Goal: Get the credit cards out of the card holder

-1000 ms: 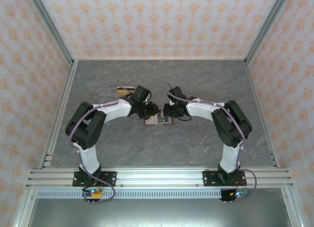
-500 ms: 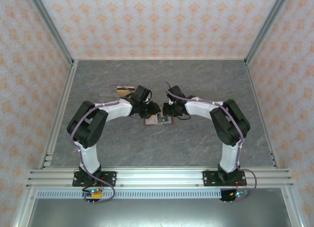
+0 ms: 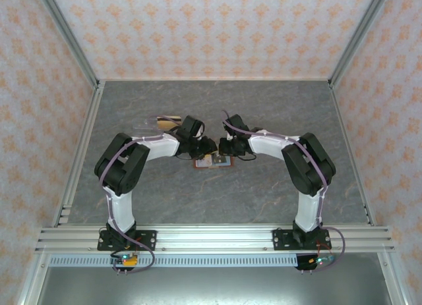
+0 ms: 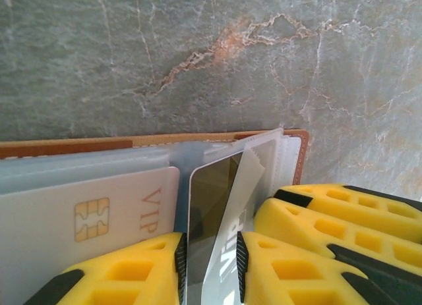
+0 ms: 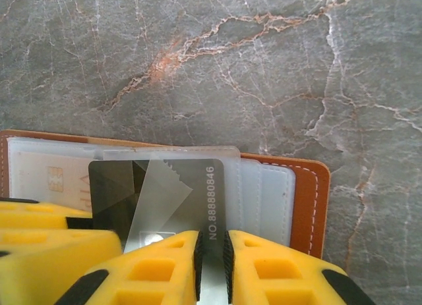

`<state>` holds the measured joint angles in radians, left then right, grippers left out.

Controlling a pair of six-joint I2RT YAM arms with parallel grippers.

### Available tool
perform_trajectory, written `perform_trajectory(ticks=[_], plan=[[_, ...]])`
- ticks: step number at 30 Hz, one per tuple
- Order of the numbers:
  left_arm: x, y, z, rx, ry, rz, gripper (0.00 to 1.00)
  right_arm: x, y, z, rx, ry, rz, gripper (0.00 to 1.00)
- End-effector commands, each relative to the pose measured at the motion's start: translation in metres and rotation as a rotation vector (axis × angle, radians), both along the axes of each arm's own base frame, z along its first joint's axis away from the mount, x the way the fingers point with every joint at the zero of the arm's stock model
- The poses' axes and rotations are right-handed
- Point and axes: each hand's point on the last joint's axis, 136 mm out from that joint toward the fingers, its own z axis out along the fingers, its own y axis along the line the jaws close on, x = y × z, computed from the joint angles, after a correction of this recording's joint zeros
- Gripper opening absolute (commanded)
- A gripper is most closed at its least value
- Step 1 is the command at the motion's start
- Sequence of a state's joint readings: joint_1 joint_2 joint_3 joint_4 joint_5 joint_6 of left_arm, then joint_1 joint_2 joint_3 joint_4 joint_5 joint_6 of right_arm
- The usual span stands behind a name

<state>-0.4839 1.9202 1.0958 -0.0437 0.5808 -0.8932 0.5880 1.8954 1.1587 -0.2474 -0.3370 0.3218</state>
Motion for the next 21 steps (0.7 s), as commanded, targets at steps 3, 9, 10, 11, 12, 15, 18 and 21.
perform_trajectory(ticks=[3,9,10,11,12,15,18,21], plan=[[0.002,0.001,0.000,-0.025,-0.010,-0.001,0.28,-0.008,-0.012,-0.018,-0.063,0.061,-0.020,0.20],[0.005,-0.007,0.008,-0.077,-0.029,-0.019,0.23,-0.008,-0.012,-0.020,-0.067,0.066,-0.018,0.19],[0.005,-0.008,0.008,-0.088,-0.031,-0.022,0.21,-0.008,-0.012,-0.019,-0.067,0.065,-0.020,0.19],[0.005,-0.009,0.009,-0.093,-0.032,-0.024,0.20,-0.009,-0.013,-0.021,-0.071,0.070,-0.020,0.19],[0.006,-0.009,0.009,-0.094,-0.033,-0.024,0.20,-0.008,-0.012,-0.021,-0.070,0.068,-0.019,0.19],[0.006,-0.008,0.009,-0.098,-0.035,-0.021,0.17,-0.008,-0.013,-0.022,-0.077,0.074,-0.020,0.19],[0.007,-0.007,0.012,-0.099,-0.040,-0.018,0.16,-0.008,-0.014,-0.023,-0.081,0.075,-0.023,0.19],[0.006,-0.003,0.009,-0.091,-0.033,-0.015,0.12,-0.008,-0.015,-0.024,-0.092,0.073,-0.025,0.19]])
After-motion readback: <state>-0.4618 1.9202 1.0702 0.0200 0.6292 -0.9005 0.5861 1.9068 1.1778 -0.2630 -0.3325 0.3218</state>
